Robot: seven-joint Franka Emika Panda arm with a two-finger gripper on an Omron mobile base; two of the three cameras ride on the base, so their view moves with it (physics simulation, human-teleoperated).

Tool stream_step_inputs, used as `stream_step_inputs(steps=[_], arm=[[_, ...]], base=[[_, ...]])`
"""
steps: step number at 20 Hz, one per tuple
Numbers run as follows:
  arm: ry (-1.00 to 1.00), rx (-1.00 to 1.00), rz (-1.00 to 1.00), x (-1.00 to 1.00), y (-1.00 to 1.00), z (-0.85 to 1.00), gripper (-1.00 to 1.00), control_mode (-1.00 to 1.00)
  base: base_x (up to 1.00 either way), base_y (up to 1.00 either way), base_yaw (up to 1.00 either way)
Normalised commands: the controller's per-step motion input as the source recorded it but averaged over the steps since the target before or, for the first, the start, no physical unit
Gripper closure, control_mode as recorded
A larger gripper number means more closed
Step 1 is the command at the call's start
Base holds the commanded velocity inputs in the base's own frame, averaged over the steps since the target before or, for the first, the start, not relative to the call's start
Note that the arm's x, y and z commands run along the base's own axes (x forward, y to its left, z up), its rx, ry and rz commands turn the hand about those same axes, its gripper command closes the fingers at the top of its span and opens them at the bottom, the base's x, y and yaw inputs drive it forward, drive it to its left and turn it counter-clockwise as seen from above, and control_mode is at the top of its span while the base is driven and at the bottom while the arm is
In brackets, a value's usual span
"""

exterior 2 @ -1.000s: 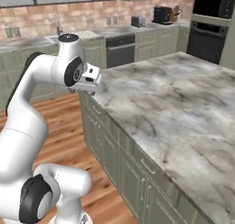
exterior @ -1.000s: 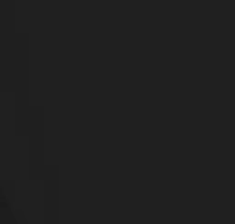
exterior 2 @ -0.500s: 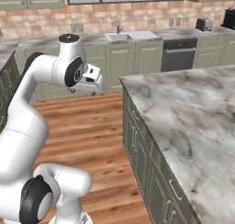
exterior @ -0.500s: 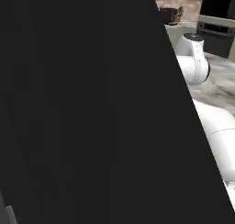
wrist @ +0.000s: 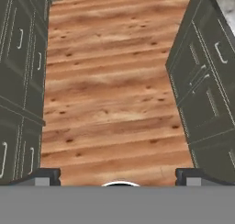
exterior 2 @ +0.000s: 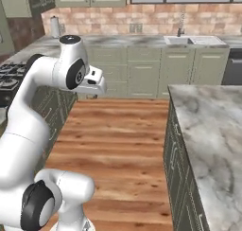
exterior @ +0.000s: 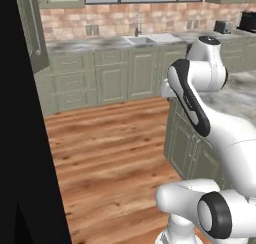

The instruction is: Close all open cabinet doors.

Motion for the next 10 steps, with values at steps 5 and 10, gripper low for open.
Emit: stream_step_inputs(steps=[5,10], arm=[[0.0,0.0,0.0,0.0,0.0,0.0,-1.0,1.0],[0.0,0.0,0.0,0.0,0.0,0.0,-1.0,1.0]], base=[[-0.31,-0.17,0.44],[-0.2,-0.21,0.45]])
